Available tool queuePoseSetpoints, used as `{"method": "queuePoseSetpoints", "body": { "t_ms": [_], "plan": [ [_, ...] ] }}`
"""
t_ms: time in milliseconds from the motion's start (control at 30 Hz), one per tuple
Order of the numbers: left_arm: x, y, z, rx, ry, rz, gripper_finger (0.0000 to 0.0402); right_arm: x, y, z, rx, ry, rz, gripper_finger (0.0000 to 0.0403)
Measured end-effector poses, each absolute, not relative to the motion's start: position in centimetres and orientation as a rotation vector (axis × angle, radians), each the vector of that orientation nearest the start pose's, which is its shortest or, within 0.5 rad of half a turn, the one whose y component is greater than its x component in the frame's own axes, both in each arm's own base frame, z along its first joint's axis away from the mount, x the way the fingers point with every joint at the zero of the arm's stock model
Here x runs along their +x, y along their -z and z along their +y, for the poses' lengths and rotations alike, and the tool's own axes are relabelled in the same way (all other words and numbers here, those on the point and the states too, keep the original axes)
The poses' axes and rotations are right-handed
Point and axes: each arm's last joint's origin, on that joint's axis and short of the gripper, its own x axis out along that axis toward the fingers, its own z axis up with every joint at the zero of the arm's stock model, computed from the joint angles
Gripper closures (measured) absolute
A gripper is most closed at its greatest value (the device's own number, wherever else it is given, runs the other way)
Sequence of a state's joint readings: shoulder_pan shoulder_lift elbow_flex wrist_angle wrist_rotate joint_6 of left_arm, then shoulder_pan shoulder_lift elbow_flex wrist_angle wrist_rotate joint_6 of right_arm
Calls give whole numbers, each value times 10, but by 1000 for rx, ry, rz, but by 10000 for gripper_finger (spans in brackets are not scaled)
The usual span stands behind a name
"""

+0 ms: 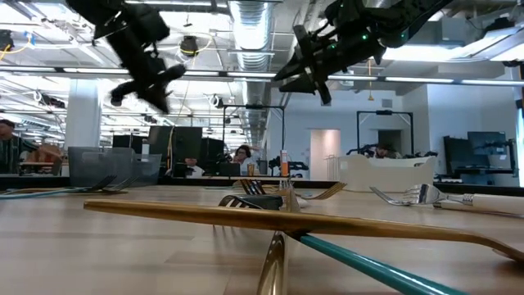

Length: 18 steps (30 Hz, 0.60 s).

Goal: Sort silverware by color (type)
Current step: Put the gold fork into the top black bin

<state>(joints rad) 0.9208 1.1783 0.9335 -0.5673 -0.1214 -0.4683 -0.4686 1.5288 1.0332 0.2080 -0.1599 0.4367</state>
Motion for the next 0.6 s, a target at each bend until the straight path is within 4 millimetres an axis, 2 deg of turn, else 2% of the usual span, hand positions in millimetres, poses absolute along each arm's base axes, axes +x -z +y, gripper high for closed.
{"method": "queuePoseSetpoints", "body": {
  "t_ms": [200,433,600],
  "plan": [
    [114,-269,201,-761,-1336,624,398,311,-276,-150,478,351,211,230],
    [113,-268,205,-783,-1330,611,370,313,-276,-146,480,318,219,230],
    [115,-263,204,-822,-1355,634,331,313,-273,-143,511,317,256,225]
  ]
}}
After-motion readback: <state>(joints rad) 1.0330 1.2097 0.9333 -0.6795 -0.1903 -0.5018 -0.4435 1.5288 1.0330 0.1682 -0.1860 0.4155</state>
